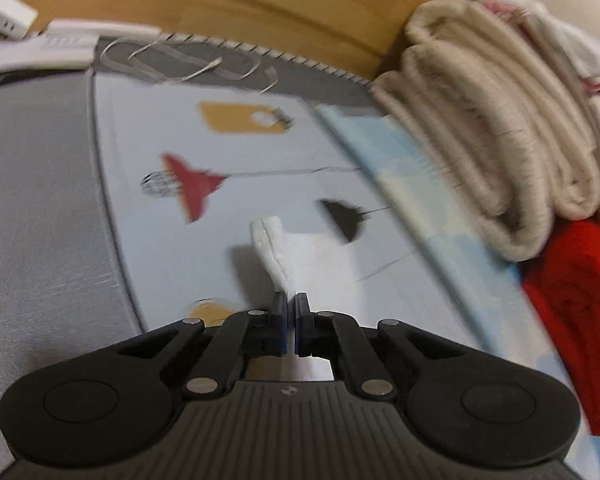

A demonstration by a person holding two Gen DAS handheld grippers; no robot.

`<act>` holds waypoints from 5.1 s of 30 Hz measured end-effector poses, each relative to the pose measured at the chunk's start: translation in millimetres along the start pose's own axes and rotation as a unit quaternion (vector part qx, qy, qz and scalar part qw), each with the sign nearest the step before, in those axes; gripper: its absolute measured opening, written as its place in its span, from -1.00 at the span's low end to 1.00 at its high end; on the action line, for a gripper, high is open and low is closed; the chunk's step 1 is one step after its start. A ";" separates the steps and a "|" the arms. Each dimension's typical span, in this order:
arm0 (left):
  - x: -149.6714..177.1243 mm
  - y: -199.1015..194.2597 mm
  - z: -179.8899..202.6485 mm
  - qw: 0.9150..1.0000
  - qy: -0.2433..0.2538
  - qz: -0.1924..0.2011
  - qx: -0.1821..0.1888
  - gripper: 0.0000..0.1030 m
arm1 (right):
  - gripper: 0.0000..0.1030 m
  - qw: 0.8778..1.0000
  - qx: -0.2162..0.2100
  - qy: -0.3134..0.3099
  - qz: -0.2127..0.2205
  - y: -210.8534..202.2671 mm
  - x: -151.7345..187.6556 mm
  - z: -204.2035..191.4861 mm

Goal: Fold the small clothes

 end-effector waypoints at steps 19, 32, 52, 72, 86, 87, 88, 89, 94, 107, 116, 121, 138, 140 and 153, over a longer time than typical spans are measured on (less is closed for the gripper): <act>134.7 -249.2 223.5 0.933 0.137 -0.130 0.308 -0.95 | -0.71 0.997 0.020 0.069 0.015 -31.0 -24.4 28.7; 240.0 -242.7 264.0 0.873 0.235 -0.299 0.304 -0.77 | -0.69 0.990 0.021 0.125 -0.064 -9.9 7.8 41.7; 125.5 -167.0 223.0 0.933 0.162 -0.245 0.206 -0.57 | -0.78 0.988 -0.066 0.060 -0.126 84.2 76.4 -37.9; 163.0 -166.2 235.1 0.909 0.212 -0.277 0.230 -0.57 | -0.91 0.991 0.119 0.058 -0.007 31.1 -4.6 97.0; 254.0 -167.3 226.8 0.855 0.323 -0.341 0.219 -0.57 | -0.70 0.978 0.184 0.094 -0.020 26.3 3.8 148.1; 257.6 -167.4 226.0 0.854 0.329 -0.342 0.215 -0.57 | -0.69 0.979 0.176 0.101 -0.005 21.9 0.2 148.8; 260.0 -167.7 225.2 0.851 0.338 -0.341 0.212 -0.57 | -0.69 0.980 0.165 0.108 0.008 18.8 -2.6 149.3; 260.9 -168.3 225.5 0.850 0.344 -0.339 0.210 -0.57 | -0.69 0.982 0.150 0.114 0.020 16.3 -4.6 148.5; 276.5 -165.7 219.0 0.835 0.388 -0.342 0.187 -0.58 | -0.49 0.988 0.044 0.142 -0.037 33.9 14.6 140.4; 245.5 -200.2 250.9 0.843 0.370 -0.299 0.250 -0.47 | -0.34 0.964 0.193 0.175 0.046 -27.0 10.4 235.8; 234.4 -213.7 257.0 0.841 0.374 -0.286 0.266 -0.43 | -0.13 0.898 0.329 0.266 0.122 -91.6 45.5 382.3; 235.5 -212.9 251.1 0.836 0.388 -0.286 0.261 -0.43 | -0.05 0.859 0.363 0.338 0.127 -97.7 76.5 449.3; 224.6 -201.4 242.7 0.843 0.387 -0.281 0.246 -0.43 | -0.94 0.857 0.361 0.308 0.202 -76.9 63.6 463.4; 218.9 -199.7 242.1 0.847 0.380 -0.279 0.246 -0.43 | -0.94 0.872 0.350 0.264 0.217 -71.5 40.6 438.9; 181.0 -194.9 238.5 0.870 0.324 -0.275 0.251 -0.43 | -0.90 0.971 -0.047 -0.073 0.224 -10.6 -31.0 34.8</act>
Point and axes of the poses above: each gripper's, at about its wrist camera, not at the fingertips, and y roughly the way its jaws point, z to its right, x to its underside, the point moved 3 cm from there along y, roughly the way its jaws point, and after that the axes turned 15 degrees about z, right-handed, at the moved point
